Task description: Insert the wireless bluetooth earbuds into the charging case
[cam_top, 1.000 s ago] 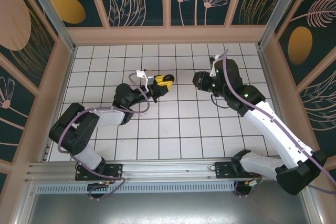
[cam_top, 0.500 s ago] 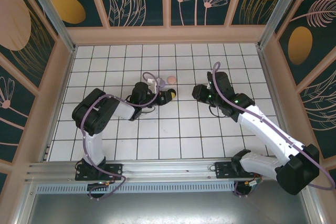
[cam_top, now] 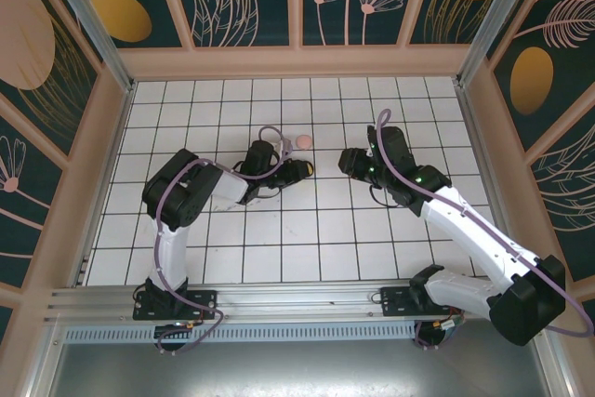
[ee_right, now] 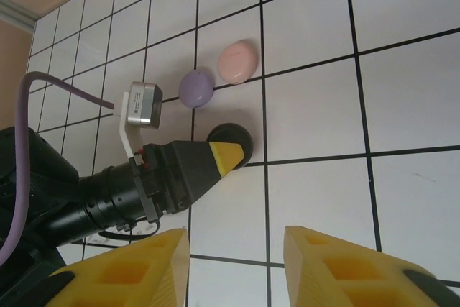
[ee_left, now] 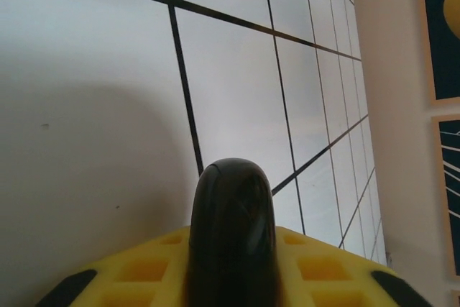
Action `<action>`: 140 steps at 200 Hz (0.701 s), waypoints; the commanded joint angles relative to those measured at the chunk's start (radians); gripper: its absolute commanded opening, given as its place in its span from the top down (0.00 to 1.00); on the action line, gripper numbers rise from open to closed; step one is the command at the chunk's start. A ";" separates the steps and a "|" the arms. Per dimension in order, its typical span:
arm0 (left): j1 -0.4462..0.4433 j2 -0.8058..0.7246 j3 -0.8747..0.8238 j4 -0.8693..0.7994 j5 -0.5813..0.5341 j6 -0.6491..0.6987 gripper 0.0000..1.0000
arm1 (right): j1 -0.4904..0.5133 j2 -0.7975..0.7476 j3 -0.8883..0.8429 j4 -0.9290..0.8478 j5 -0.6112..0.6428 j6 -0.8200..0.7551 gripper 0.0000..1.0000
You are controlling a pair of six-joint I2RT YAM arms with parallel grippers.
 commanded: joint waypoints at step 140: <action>0.004 -0.397 0.055 -0.520 -0.257 0.204 0.23 | -0.010 -0.096 0.103 -0.059 0.111 -0.040 0.21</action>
